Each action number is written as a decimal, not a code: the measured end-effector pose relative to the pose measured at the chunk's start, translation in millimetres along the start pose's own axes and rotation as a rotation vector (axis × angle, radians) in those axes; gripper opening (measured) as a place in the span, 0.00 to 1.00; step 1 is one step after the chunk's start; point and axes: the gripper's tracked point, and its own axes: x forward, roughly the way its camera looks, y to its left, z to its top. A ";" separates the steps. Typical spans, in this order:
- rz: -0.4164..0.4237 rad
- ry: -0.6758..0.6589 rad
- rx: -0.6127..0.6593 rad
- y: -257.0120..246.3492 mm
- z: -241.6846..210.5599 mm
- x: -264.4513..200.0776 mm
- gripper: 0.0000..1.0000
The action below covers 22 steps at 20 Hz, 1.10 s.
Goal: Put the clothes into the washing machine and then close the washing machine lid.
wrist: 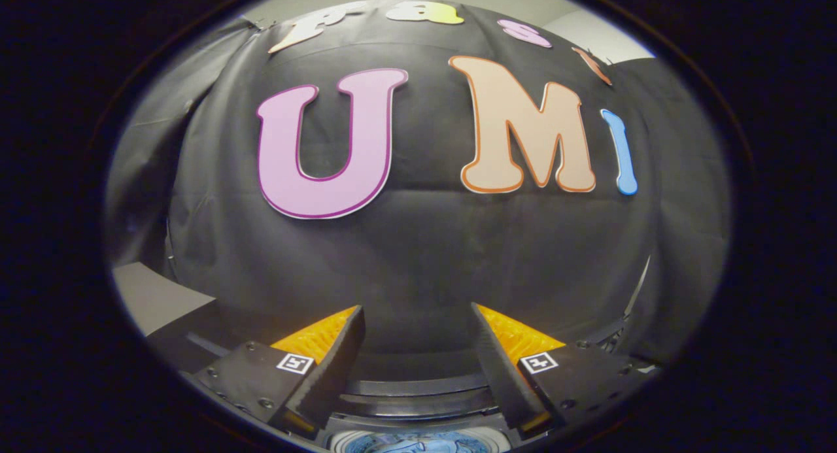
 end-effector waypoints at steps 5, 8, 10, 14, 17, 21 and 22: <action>0.000 -0.011 0.000 -0.6 -4.4 -12.1 0.98; 0.008 -0.008 -0.006 -1.4 -9.1 -20.6 0.98; 0.007 -0.019 -0.003 -1.9 -9.5 -23.6 0.98; 0.010 -0.040 -0.002 -2.4 -11.5 -30.3 0.98; 0.017 -0.037 0.000 -3.8 -13.5 -33.0 0.98; 0.013 -0.038 0.001 -4.9 -15.2 -38.3 0.98; 0.011 -0.039 0.002 -5.3 -16.0 -38.8 0.98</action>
